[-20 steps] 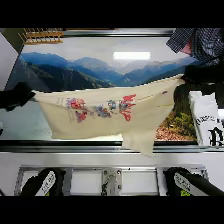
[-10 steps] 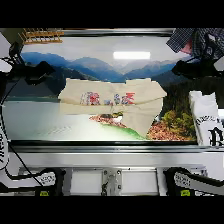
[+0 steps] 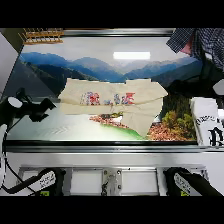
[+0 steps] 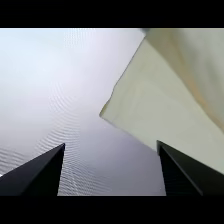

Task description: Fold the clothes and pants, and hang the long-sleeved shirts on hangers.

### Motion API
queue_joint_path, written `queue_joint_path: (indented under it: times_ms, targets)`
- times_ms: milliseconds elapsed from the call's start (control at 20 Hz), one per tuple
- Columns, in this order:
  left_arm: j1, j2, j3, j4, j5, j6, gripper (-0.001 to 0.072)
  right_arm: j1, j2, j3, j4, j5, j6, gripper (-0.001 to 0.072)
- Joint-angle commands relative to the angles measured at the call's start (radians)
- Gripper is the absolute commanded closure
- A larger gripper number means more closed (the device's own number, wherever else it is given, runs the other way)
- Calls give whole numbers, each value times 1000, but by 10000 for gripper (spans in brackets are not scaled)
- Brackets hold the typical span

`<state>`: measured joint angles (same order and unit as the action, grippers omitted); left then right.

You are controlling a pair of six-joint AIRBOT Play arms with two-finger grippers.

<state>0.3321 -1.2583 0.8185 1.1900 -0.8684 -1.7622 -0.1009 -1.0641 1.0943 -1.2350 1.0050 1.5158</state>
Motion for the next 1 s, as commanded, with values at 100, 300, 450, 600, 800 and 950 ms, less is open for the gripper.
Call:
queue_joint_path:
  times_ms: [100, 300, 450, 600, 800, 950]
  targets:
    - [8, 14, -146, -145, 202, -14, 88, 82, 33, -77, 1, -32, 0, 204]
    - [3, -71, -81, -145, 141, 3, 88, 85, 33, -77, 8, -66, 0, 204]
    - [-44, -117, -34, -143, 143, 4, 88, 85, 33, -77, 8, -65, 0, 204]
    - [-107, -163, 3, -144, 155, 0, 88, 85, 32, -77, 8, -64, 0, 204]
    - [-158, -216, 45, -143, 154, -9, 100, 85, 33, -77, 7, -55, 0, 204]
    - [-159, -227, 71, -143, 164, -8, 553, 81, 33, -77, 2, -55, 0, 203]
